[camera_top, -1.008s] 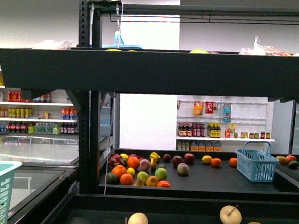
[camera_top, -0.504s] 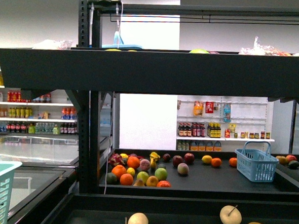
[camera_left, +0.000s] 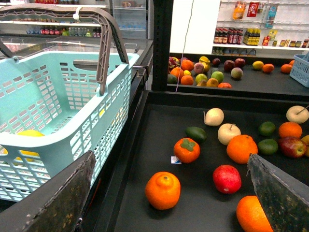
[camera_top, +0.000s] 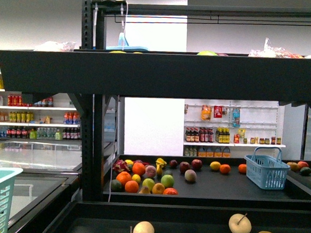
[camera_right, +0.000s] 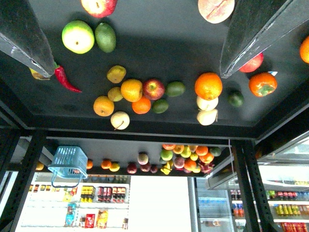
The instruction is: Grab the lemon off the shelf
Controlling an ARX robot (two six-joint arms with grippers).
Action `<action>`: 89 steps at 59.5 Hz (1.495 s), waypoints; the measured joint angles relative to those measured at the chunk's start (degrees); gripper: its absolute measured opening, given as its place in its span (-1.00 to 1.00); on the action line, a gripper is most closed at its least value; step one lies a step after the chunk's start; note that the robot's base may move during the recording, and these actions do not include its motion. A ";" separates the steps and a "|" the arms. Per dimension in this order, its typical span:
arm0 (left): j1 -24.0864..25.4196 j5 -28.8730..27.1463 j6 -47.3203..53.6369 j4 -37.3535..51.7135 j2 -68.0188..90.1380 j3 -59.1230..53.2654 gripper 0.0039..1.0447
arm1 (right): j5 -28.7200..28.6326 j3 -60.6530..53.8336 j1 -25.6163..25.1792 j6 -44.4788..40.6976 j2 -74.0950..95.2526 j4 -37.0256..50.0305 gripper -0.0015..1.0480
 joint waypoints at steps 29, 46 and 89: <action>0.00 0.00 0.00 0.00 0.00 0.00 0.86 | 0.00 0.00 0.00 0.00 0.00 0.00 0.95; 0.00 0.00 0.00 0.00 0.00 0.00 0.86 | -0.02 0.00 0.00 0.00 0.00 0.00 0.95; 0.00 0.00 0.00 0.00 0.00 0.00 0.86 | -0.02 0.00 0.00 0.00 0.00 0.00 0.95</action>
